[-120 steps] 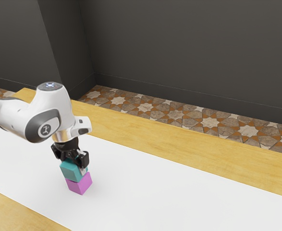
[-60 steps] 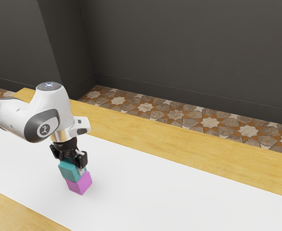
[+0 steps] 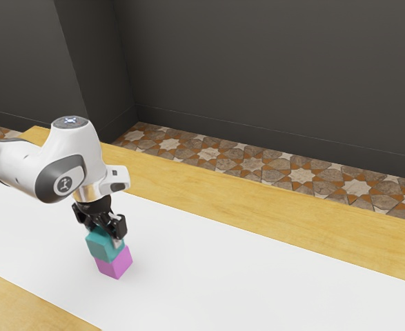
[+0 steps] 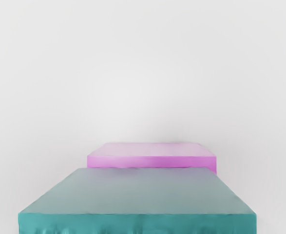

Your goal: Pick up the blue block with one arm, and put the blue block on the pink block with one arm

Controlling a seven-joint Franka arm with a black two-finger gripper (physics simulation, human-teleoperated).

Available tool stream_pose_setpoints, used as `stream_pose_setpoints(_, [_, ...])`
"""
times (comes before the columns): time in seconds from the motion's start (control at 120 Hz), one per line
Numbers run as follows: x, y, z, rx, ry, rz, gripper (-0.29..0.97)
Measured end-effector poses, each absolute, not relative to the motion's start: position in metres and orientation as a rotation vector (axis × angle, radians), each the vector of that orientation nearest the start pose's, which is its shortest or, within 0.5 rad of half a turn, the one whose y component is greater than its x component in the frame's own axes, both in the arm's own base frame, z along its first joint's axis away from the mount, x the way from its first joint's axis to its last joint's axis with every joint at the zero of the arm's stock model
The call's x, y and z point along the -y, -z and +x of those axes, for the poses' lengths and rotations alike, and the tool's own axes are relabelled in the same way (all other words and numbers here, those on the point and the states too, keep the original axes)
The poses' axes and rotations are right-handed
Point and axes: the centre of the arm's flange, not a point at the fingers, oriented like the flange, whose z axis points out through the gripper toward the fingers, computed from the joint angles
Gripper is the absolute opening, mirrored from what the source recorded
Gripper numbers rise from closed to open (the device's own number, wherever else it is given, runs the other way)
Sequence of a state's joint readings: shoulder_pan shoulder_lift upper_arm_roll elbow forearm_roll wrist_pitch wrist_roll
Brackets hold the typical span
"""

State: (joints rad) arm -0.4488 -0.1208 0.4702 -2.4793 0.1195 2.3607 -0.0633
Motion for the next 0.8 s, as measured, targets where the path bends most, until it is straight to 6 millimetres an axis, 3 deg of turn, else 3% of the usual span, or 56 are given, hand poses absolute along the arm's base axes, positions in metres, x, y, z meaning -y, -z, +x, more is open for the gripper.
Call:
stream_pose_setpoints(0.283, [-0.009,-0.331,0.461,-0.031,-0.010,-3.115,0.61])
stream_pose_setpoints(0.4, [-0.009,-0.347,0.463,-0.042,0.043,-3.128,0.63])
stream_pose_setpoints(0.475, [-0.007,-0.371,0.462,-0.065,0.121,-3.142,0.64])
stream_pose_setpoints(0.517, [-0.007,-0.395,0.461,-0.078,0.186,-3.154,0.64])
stream_pose_setpoints(0.542, [-0.007,-0.412,0.463,-0.082,0.227,-3.156,0.64])
stream_pose_setpoints(0.6, [0.001,-0.475,0.486,-0.118,0.356,-3.137,0.65])
stream_pose_setpoints(0.633, [0.008,-0.494,0.492,-0.137,0.378,-3.131,0.65])
stream_pose_setpoints(0.7, [0.013,-0.504,0.495,-0.152,0.343,-3.128,0.65])
stream_pose_setpoints(0.8, [0.016,-0.487,0.495,-0.156,0.213,-3.124,0.65])
